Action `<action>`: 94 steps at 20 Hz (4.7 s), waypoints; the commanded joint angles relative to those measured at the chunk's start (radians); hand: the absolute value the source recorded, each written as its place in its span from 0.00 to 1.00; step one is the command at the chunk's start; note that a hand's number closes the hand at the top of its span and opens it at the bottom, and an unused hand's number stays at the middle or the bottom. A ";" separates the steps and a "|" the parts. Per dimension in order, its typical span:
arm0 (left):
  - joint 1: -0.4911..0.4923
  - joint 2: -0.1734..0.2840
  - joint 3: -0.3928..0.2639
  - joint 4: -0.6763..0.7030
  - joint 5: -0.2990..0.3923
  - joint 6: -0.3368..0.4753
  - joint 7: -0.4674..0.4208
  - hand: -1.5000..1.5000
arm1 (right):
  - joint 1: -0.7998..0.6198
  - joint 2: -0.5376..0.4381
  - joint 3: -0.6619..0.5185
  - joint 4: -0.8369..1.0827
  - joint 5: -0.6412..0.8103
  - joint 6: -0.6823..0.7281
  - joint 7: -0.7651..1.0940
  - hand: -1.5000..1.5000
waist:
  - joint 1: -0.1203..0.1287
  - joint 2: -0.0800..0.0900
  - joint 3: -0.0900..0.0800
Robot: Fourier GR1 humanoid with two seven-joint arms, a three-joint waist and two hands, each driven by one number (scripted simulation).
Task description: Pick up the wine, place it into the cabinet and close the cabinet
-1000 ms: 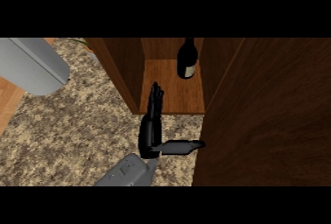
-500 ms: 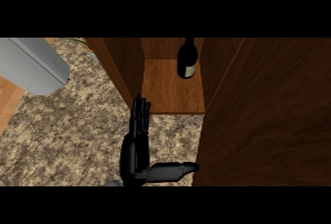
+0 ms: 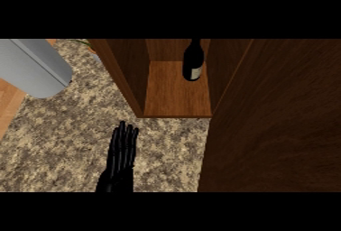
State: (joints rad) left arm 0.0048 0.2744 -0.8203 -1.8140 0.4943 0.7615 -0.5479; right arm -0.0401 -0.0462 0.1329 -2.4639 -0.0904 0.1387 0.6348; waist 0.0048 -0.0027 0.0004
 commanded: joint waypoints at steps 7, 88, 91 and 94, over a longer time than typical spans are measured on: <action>0.142 0.216 0.104 -0.172 0.063 -0.213 0.006 0.00 | 0.048 -0.029 0.053 -0.113 -0.083 0.064 0.079 1.00 | -0.004 0.001 -0.001; 0.234 0.334 0.749 -0.150 0.362 -0.681 0.199 0.00 | -1.189 0.046 0.215 1.317 -0.123 -0.444 -0.280 1.00 | 0.016 0.006 -0.001; 0.214 0.352 0.767 -0.170 0.370 -0.641 0.252 0.00 | -1.196 0.021 0.193 1.414 -0.122 -0.374 -0.355 1.00 | 0.021 0.009 -0.001; 0.189 0.360 0.804 -0.091 0.386 -0.702 0.235 0.00 | -1.175 -0.008 0.178 1.430 -0.118 -0.356 -0.402 1.00 | 0.016 0.012 -0.001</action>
State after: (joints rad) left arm 0.2094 0.6272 -0.0440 -1.9476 0.8668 0.0910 -0.3235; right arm -1.2301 -0.0009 0.3801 -1.1726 -0.2169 -0.2540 0.3143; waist 0.0266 -0.0231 -0.0031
